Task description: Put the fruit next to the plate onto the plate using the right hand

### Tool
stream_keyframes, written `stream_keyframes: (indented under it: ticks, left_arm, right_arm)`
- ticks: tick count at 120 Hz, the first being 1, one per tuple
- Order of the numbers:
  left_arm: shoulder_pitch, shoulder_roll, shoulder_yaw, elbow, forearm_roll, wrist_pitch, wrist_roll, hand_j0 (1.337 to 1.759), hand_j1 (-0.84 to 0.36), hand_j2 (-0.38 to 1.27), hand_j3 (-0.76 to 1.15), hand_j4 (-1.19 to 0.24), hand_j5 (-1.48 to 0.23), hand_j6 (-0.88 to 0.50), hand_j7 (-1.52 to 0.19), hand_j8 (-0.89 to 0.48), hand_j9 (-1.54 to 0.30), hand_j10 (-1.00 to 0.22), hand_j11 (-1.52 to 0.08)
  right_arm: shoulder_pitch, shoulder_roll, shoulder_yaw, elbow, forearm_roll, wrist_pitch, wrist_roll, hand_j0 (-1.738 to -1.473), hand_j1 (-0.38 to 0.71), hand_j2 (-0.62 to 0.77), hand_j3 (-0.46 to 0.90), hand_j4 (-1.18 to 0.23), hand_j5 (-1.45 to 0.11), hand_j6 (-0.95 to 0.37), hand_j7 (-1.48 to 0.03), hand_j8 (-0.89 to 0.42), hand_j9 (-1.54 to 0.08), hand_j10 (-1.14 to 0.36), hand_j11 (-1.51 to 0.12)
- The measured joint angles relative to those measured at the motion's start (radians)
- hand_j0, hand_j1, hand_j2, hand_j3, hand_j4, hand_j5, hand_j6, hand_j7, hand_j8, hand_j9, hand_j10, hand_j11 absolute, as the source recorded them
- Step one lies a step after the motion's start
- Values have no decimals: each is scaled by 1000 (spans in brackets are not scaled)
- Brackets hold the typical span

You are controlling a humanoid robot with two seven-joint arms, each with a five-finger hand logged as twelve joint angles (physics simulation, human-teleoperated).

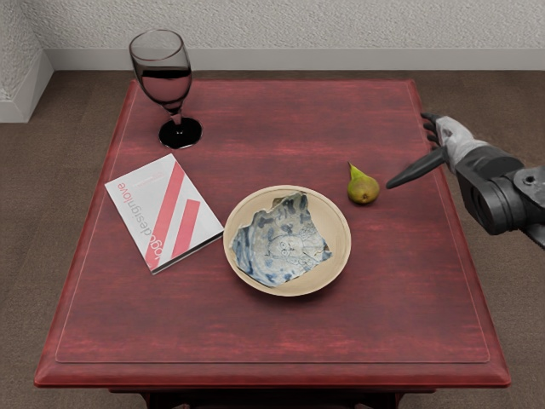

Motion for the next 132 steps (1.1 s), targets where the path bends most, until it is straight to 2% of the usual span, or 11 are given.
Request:
stream_keyframes:
  ticks: [14,42,94,132]
  left_arm:
    - [0,0,0,0,0,0,0,1658,349,0,0,0,0,0,0,0,0,0,0]
    - [0,0,0,0,0,0,0,1658,349,0,0,0,0,0,0,0,0,0,0]
    - [0,0,0,0,0,0,0,1658,349,0,0,0,0,0,0,0,0,0,0]
    - [0,0,0,0,0,0,0,1658,349,0,0,0,0,0,0,0,0,0,0]
  right_arm:
    - [-11,50,-60,-2,-49,-58,0,-1658,-283,-10,0,-55,-72,-56,-72,-56,-72,-56,-72]
    - [-15,122,-116,1,-121,-83,0,-1658,-156,-31,0,-162,-210,-163,-210,-162,-210,-162,-210]
    - [-16,147,-163,-8,-202,-86,0,-1658,-60,-47,0,-242,-315,-243,-315,-243,-315,-243,-315]
    - [-12,200,-201,-64,-291,-86,0,-1658,34,-62,0,-320,-416,-321,-415,-321,-416,-320,-416]
